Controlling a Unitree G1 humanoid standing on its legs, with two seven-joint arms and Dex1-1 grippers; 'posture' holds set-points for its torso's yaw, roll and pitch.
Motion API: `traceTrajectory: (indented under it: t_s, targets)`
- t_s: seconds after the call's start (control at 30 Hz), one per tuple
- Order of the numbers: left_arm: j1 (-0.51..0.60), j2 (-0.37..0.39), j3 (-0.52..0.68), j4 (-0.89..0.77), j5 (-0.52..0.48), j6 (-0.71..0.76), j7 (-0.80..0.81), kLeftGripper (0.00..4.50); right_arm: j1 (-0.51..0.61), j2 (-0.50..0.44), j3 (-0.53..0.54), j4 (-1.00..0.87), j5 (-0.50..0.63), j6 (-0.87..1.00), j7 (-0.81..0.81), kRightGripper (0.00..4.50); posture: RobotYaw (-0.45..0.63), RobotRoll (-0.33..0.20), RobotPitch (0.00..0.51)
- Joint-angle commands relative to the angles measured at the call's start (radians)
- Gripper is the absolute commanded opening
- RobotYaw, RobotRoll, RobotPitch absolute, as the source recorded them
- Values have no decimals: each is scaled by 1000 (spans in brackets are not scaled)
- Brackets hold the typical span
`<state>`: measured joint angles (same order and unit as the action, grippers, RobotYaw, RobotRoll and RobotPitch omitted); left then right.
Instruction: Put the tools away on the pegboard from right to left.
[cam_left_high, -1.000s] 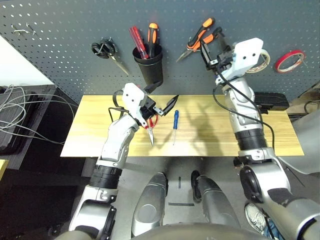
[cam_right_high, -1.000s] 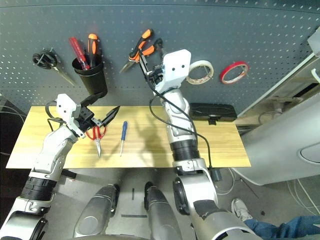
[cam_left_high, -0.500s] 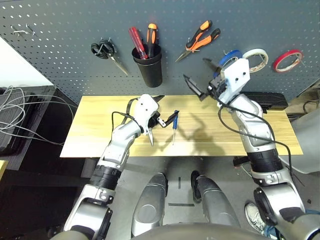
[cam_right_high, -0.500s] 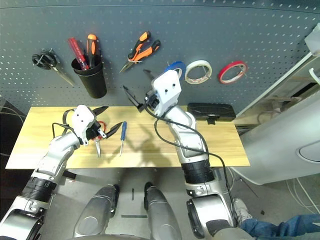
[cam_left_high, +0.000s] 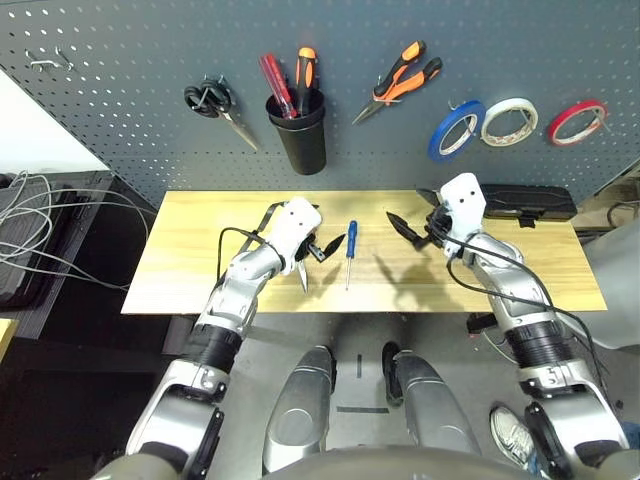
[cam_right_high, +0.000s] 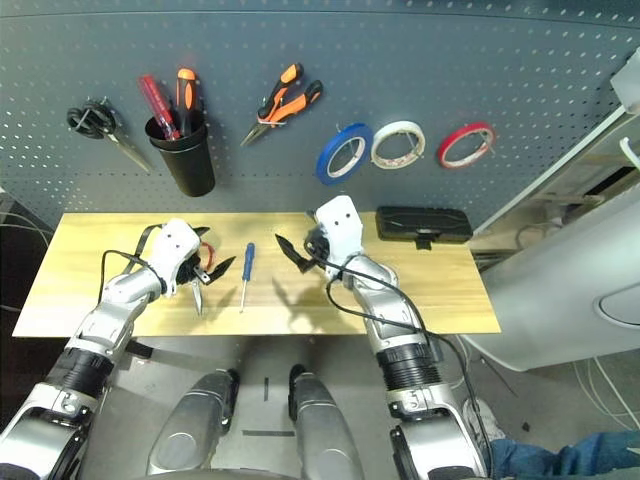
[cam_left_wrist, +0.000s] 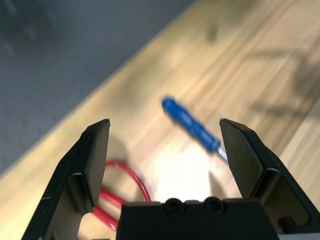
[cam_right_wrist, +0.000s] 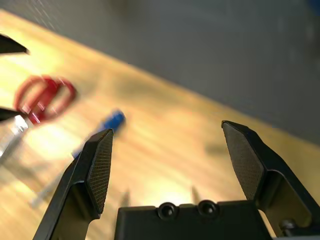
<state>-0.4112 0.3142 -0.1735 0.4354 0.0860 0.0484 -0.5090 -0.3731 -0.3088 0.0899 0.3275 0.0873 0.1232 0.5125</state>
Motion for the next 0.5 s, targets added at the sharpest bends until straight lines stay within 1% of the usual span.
traceTrajectory:
  t_s: [0.03, 0.27, 0.5]
  targets:
    - [-20, -23, -18, 68, 18, 47, 7, 4500, 28, -11, -9, 10, -14, 6, -4, 4467, 142, 0, 272]
    - [-85, -63, -37, 162, 49, 94, 26, 4500, 78, -15, 3, -40, -23, 30, -6, 4467, 118, 0, 305]
    - [-123, -88, -54, 215, 66, 115, 34, 4500, 161, -37, 39, -141, -43, 46, 29, 4467, 85, 0, 336]
